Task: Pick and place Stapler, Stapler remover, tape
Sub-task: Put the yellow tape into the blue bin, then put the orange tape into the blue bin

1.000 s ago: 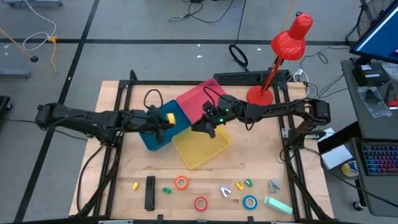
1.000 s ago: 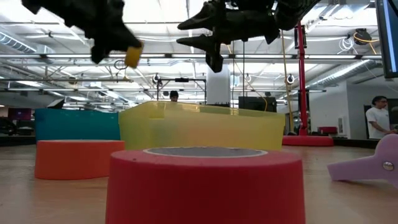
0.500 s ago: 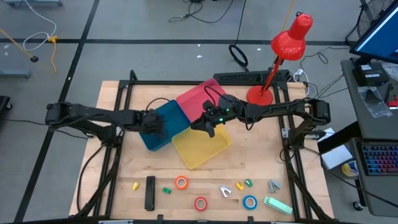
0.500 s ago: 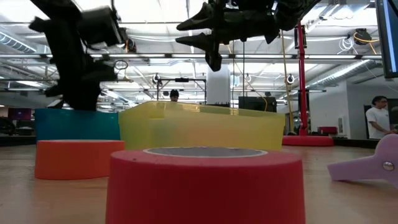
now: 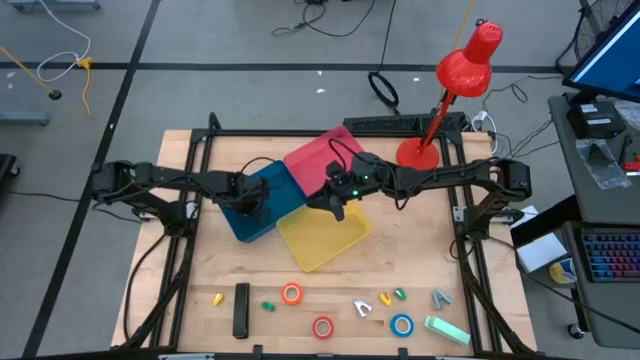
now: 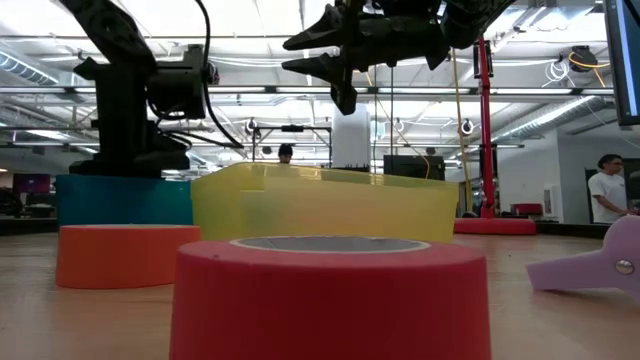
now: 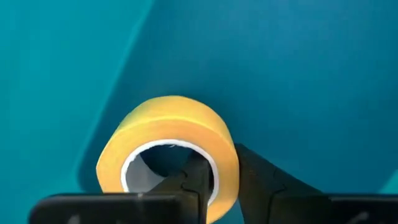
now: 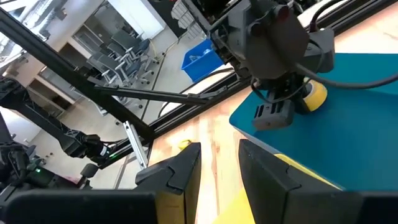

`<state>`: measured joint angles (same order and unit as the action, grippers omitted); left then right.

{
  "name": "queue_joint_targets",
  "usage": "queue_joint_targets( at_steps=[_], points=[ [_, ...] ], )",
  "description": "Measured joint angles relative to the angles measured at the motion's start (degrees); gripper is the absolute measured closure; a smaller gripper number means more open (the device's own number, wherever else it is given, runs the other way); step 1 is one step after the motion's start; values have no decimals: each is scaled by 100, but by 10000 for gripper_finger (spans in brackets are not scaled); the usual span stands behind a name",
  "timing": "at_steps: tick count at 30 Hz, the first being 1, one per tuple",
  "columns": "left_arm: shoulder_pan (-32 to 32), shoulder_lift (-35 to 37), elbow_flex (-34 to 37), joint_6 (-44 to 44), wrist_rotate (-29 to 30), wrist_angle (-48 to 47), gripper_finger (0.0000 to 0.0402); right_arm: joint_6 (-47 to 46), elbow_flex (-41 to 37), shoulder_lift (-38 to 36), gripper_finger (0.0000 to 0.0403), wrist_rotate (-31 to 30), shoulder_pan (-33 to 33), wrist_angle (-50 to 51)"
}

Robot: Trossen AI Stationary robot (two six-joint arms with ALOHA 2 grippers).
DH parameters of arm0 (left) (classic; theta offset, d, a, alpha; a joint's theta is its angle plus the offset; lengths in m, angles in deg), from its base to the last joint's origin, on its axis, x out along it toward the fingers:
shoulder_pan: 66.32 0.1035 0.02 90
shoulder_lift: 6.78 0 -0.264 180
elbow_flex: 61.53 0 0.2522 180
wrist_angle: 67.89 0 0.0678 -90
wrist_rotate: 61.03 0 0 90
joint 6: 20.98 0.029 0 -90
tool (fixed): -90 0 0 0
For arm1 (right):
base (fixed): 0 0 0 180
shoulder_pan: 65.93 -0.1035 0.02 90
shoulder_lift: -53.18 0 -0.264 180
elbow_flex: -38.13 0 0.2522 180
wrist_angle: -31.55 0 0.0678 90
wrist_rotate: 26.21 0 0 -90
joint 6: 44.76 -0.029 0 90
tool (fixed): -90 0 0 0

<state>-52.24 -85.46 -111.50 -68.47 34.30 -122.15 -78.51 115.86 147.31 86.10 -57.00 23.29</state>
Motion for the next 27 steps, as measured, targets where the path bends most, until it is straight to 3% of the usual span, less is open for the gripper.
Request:
queue_joint_targets(
  at_steps=[12, 20, 27],
  points=[
    [302, 4, -37, 229, -246, -19, 281, -1, 0, 4, 303, 2, 0, 0],
    [588, 414, -512, 550, -228, -211, 278, -1, 0, 4, 303, 24, 0, 4],
    [535, 1009, -922, 445, -234, -983, 277, 79, 0, 4, 303, 43, 0, 23]
  ],
)
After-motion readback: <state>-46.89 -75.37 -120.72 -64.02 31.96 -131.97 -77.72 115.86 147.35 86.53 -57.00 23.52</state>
